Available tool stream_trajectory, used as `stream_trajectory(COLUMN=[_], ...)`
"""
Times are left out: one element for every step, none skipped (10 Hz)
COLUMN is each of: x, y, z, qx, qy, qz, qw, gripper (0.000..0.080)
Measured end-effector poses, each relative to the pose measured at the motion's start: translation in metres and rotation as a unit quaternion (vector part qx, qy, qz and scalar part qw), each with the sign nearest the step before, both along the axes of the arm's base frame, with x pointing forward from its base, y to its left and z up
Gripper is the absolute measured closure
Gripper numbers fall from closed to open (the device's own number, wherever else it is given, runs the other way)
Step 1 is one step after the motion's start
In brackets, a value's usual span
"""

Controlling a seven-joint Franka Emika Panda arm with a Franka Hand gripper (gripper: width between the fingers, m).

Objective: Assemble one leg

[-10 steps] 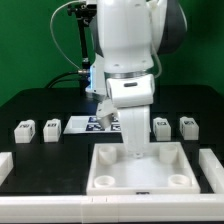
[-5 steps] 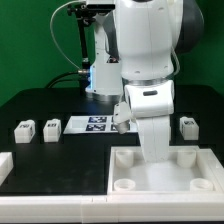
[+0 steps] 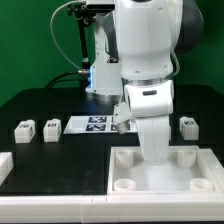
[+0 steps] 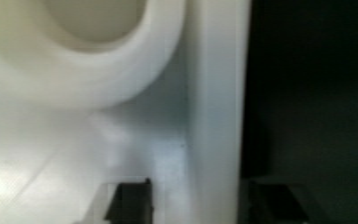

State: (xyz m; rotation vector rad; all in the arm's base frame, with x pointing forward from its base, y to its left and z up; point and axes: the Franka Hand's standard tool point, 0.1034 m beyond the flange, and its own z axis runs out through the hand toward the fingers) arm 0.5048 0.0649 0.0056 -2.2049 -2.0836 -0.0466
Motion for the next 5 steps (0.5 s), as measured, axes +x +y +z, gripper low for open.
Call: stream_trajectory(x=[0.0008,0.0014,0.0017,0.0018,0.0018], y=[-0.0002,-0.0003,-0.0004,-0.0004,-0.0004], z=[0.0004,0.0007,0.0008,0.0008,0.0008], qx=[0.000,0.000,0.000,0.000,0.000], qy=[-0.002,-0.003,-0.003,-0.003,-0.004], qz=[0.000,-0.001,-0.001,-0.001,-0.001], qw=[1.000,1.000,1.000,1.000,1.000], gripper=[0.0255,0.0255,0.0175,0.0175,0.0154])
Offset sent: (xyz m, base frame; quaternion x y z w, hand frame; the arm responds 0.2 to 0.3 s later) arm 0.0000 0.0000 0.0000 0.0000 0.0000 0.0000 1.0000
